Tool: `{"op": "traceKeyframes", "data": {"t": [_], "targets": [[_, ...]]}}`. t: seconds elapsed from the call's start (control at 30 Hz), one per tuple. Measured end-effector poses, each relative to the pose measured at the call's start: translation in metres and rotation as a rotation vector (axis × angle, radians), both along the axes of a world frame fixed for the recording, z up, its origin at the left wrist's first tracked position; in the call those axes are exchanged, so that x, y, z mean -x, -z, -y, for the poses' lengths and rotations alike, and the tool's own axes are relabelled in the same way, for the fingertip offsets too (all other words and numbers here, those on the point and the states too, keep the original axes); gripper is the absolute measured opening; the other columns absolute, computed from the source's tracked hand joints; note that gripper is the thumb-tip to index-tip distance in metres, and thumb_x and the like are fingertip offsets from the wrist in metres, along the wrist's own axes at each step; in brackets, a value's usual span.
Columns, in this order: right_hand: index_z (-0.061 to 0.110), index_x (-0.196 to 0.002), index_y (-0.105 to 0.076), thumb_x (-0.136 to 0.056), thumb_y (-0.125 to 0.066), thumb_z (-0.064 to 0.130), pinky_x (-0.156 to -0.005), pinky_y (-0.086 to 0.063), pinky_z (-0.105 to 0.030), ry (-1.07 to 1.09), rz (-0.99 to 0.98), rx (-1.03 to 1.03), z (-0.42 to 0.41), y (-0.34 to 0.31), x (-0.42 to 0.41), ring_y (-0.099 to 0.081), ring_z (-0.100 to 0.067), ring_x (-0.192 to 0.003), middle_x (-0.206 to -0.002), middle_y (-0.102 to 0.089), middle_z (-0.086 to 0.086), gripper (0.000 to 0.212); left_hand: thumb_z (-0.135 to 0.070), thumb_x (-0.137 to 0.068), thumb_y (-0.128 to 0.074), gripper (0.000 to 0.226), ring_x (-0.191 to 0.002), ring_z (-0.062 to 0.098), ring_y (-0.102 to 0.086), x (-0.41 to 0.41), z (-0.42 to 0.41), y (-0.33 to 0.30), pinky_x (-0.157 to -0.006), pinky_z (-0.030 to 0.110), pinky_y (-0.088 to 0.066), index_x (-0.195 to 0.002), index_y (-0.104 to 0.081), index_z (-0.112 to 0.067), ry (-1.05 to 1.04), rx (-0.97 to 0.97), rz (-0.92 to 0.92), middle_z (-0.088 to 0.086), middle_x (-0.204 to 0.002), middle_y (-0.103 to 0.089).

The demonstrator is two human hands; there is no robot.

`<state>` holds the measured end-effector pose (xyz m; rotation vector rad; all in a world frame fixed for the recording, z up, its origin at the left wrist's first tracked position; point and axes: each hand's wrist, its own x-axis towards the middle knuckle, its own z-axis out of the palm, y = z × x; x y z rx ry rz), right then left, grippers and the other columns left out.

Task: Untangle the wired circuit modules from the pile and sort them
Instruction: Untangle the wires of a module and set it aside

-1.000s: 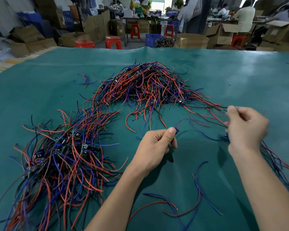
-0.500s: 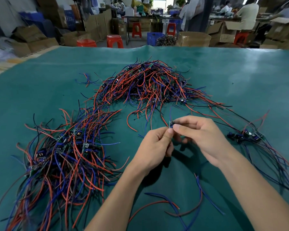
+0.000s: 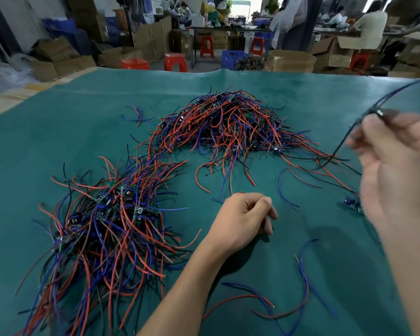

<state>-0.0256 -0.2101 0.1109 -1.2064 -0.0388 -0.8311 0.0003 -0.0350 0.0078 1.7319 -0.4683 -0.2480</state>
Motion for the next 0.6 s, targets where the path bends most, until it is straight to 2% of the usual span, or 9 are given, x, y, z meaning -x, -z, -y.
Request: {"op": "traceKeyframes", "data": {"t": [0.07, 0.23, 0.27, 0.3, 0.33, 0.37, 0.4, 0.5, 0.6], "targets": [[0.016, -0.091, -0.065, -0.093, -0.066, -0.001, -0.07, -0.053, -0.025, -0.098, 0.021, 0.007, -0.021, -0.02, 0.006, -0.064, -0.011, -0.069, -0.074, -0.072, 0.008, 0.017, -0.032, -0.096, -0.046, 0.034, -0.051, 0.008, -0.054, -0.001, 0.001, 0.002, -0.056, 0.023, -0.041, -0.077, -0.068, -0.015, -0.027, -0.031, 0.007, 0.0, -0.06, -0.068], [0.007, -0.093, -0.07, -0.089, -0.071, -0.001, -0.055, -0.054, -0.02, -0.446, -0.204, 0.104, -0.108, -0.041, -0.006, -0.064, -0.012, -0.059, -0.074, -0.072, -0.004, 0.008, -0.016, -0.094, -0.054, 0.032, -0.047, -0.001, -0.053, 0.001, 0.001, 0.001, -0.05, 0.013, -0.04, -0.065, -0.064, -0.019, -0.053, 0.03, -0.012, 0.001, -0.056, -0.065], [0.005, -0.093, -0.071, -0.089, -0.072, 0.001, -0.055, -0.055, -0.022, -0.504, -0.232, 0.144, -0.127, -0.04, -0.014, -0.065, -0.013, -0.059, -0.075, -0.072, -0.006, 0.006, -0.013, -0.089, -0.055, 0.025, -0.048, -0.003, -0.055, 0.001, 0.0, 0.001, -0.049, 0.009, -0.039, -0.066, -0.065, -0.016, -0.082, 0.007, 0.008, 0.006, -0.06, -0.067], [0.005, -0.095, -0.071, -0.09, -0.074, 0.005, -0.056, -0.058, -0.025, -0.543, -0.267, 0.228, -0.144, -0.038, -0.022, -0.066, -0.015, -0.062, -0.078, -0.073, -0.007, 0.006, -0.013, -0.084, -0.055, 0.017, -0.056, -0.004, -0.061, 0.001, -0.001, 0.001, -0.051, 0.004, -0.039, -0.075, -0.069, -0.007, -0.114, -0.03, 0.024, 0.01, -0.074, -0.071], [0.006, -0.098, -0.072, -0.09, -0.077, 0.013, -0.062, -0.061, -0.031, -0.554, -0.32, 0.368, -0.157, -0.034, -0.03, -0.068, -0.018, -0.067, -0.083, -0.074, -0.008, 0.012, -0.012, -0.083, -0.057, 0.019, -0.069, 0.0, -0.066, 0.001, -0.003, 0.001, -0.054, 0.003, -0.04, -0.087, -0.07, 0.002, -0.152, -0.106, 0.054, 0.013, -0.088, -0.072], [0.009, -0.101, -0.073, -0.089, -0.079, 0.024, -0.07, -0.063, -0.038, -0.543, -0.386, 0.558, -0.167, -0.028, -0.04, -0.071, -0.02, -0.075, -0.088, -0.075, -0.007, 0.02, -0.008, -0.085, -0.059, 0.021, -0.08, 0.01, -0.068, 0.0, -0.005, 0.001, -0.057, 0.002, -0.039, -0.094, -0.069, 0.007, -0.178, -0.161, 0.063, 0.019, -0.093, -0.072], [0.014, -0.101, -0.075, -0.087, -0.079, 0.033, -0.079, -0.062, -0.041, -0.512, -0.445, 0.774, -0.171, -0.021, -0.052, -0.072, -0.021, -0.084, -0.092, -0.075, -0.005, 0.024, -0.003, -0.087, -0.058, 0.016, -0.082, 0.017, -0.067, -0.002, -0.006, 0.003, -0.056, 0.003, -0.039, -0.093, -0.07, 0.007, -0.189, -0.171, 0.076, 0.021, -0.092, -0.072], [0.022, -0.094, -0.075, -0.084, -0.074, 0.037, -0.09, -0.056, -0.038, -0.29, -0.548, 1.303, -0.156, -0.001, -0.086, -0.069, -0.028, -0.1, -0.102, -0.075, -0.005, 0.018, -0.005, -0.086, -0.051, 0.027, -0.049, 0.005, -0.057, -0.002, -0.001, 0.001, -0.05, 0.011, -0.04, -0.066, -0.064, -0.017, -0.117, -0.061, 0.03, 0.003, -0.064, -0.068], [0.021, -0.117, -0.07, -0.087, -0.065, 0.026, -0.1, -0.052, -0.044, -0.028, -0.666, 1.559, -0.116, 0.022, -0.116, -0.059, -0.036, -0.119, -0.124, -0.065, -0.012, 0.03, -0.022, -0.094, -0.052, 0.023, -0.052, 0.008, -0.055, -0.004, 0.002, 0.003, -0.053, 0.023, -0.042, -0.075, -0.065, -0.019, -0.077, -0.021, -0.014, -0.001, -0.061, -0.068]]}}
